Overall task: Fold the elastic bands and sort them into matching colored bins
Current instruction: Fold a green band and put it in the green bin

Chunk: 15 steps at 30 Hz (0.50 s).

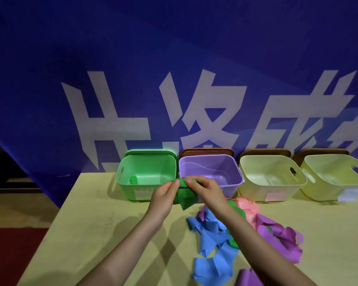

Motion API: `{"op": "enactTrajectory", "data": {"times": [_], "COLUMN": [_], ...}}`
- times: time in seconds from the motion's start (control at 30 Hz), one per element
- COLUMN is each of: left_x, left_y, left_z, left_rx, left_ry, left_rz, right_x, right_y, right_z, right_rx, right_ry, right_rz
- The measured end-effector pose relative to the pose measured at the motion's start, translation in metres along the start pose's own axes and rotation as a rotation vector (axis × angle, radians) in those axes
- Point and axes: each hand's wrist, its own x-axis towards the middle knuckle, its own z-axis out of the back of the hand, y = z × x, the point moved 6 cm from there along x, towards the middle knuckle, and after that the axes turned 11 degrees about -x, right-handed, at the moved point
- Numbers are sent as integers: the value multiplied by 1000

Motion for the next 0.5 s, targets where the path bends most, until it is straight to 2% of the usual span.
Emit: {"op": "enactTrajectory", "data": {"times": [0.17, 0.33, 0.4, 0.5], "left_x": [0, -4, -5, -9], "left_y": [-7, -9, -6, 1], "left_z": [-1, -6, -4, -3], "left_rx": [77, -180, -246, -208], "left_ry": [30, -6, -48, -68], "left_rz": [-45, 14, 11, -5], "right_x": [0, -1, -3, 0], "right_y": [7, 9, 10, 3], "right_z": [6, 4, 2, 4], "right_rx": [-90, -71, 12, 215], "right_ry": [-47, -155, -198, -259], "right_rz": [84, 106, 82, -14]}}
